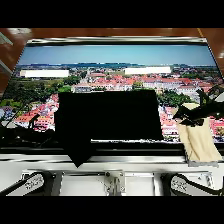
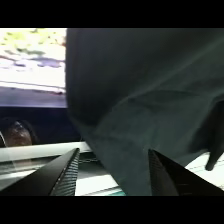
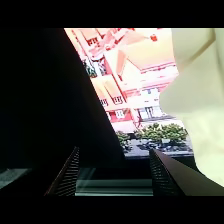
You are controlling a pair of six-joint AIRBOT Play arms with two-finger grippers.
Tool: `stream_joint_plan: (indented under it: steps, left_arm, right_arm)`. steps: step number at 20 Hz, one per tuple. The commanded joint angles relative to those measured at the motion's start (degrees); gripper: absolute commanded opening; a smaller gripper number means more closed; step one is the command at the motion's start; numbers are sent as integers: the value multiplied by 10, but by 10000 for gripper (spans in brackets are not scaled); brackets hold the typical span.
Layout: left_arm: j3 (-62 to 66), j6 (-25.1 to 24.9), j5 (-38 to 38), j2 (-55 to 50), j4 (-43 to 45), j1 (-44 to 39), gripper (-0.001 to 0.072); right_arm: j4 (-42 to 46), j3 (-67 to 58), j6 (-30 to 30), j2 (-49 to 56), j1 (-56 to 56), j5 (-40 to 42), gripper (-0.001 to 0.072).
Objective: Fold the shirts.
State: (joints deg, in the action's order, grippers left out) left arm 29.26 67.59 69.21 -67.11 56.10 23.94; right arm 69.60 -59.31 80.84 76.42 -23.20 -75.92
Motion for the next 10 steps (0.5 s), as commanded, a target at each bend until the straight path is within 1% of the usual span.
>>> stream_joint_plan:
  steps: [1,7,10]
  left_arm:
    - [-26,-9,-40,4,-17,-28,527]
    - [-26,-9,-43,-9,1,-31,528]
    - [-26,-10,-27,-9,11,-31,538]
  right_arm:
    - [-12,10,-1,-5,-2,17,573]
    - [-12,10,-1,-5,-2,10,572]
    - [-12,10,-1,-5,-2,16,572]
